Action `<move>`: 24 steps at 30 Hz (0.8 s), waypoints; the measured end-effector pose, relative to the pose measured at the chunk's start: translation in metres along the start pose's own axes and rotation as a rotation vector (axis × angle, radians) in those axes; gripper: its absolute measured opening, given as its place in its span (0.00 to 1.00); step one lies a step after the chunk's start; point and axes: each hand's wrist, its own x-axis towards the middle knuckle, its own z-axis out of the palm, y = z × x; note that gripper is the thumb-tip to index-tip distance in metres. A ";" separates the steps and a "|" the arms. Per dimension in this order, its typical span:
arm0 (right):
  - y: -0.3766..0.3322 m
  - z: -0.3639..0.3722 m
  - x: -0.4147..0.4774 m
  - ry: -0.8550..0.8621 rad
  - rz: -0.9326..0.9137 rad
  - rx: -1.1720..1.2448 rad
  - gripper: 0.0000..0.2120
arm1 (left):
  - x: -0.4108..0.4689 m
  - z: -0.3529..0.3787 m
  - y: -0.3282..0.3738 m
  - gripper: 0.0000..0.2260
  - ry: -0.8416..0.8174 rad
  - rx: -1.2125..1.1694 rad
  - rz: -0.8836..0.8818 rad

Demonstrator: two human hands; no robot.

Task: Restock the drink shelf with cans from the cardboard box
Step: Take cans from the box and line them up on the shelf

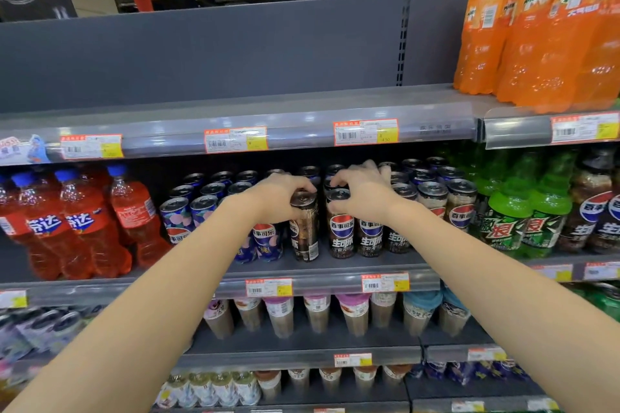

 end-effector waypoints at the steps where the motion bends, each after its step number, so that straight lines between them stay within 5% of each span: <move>1: -0.001 0.000 -0.001 0.005 -0.004 0.000 0.24 | 0.000 0.002 0.000 0.23 0.003 -0.010 -0.007; 10: -0.012 0.007 0.003 -0.024 -0.067 -0.107 0.24 | -0.002 0.008 0.016 0.29 0.053 0.255 -0.010; 24: 0.003 0.015 -0.001 -0.097 -0.088 -0.163 0.27 | -0.006 0.017 0.021 0.25 0.000 0.172 -0.055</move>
